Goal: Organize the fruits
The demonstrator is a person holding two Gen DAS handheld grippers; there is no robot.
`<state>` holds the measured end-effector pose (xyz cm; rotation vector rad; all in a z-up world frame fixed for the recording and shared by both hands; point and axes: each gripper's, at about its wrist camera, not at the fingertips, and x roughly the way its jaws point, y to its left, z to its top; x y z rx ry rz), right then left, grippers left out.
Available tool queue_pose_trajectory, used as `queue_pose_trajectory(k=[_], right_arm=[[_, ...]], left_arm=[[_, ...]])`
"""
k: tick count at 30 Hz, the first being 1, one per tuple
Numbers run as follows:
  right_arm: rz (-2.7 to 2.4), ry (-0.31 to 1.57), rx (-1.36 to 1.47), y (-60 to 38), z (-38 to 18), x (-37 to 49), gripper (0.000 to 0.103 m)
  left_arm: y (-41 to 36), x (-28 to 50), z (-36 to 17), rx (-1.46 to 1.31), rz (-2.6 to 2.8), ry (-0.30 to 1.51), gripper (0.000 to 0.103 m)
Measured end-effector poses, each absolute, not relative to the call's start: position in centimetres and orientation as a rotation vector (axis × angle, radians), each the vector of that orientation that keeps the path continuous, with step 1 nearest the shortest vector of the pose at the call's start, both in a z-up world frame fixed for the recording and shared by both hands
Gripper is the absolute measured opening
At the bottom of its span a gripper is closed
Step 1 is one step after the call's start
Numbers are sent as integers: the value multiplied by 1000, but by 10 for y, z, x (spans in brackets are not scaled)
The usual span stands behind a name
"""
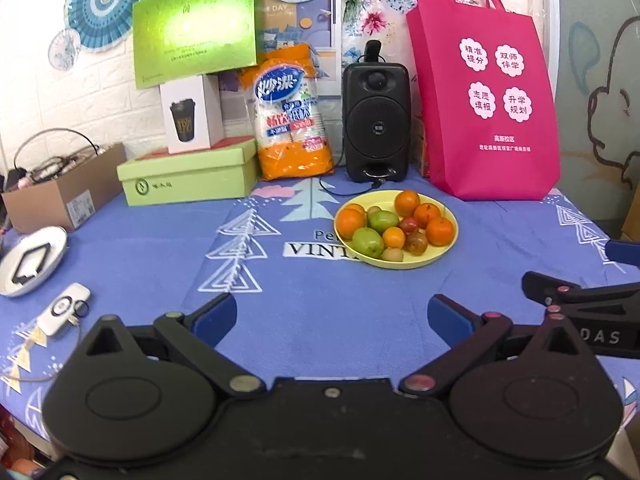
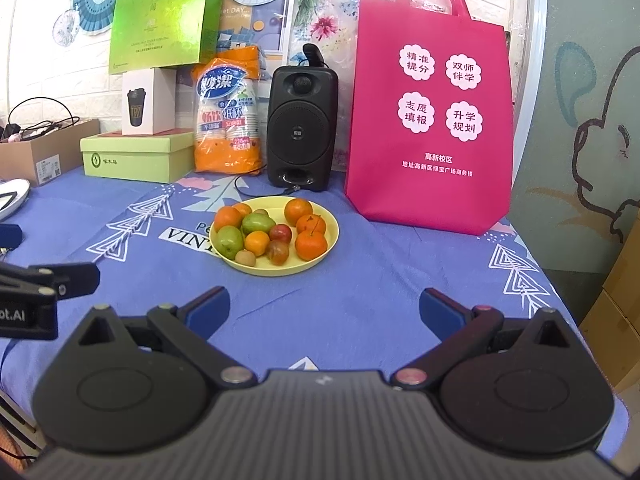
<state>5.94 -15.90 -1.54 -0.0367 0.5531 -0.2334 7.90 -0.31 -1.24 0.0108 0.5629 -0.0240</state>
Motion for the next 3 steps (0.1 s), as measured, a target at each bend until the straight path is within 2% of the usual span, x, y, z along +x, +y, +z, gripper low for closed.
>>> queue_pose_trajectory(k=[3], right_arm=[[-230, 558, -38, -159, -17, 61, 103]], left_arm=[[-3, 77, -14, 21, -18, 555, 103]])
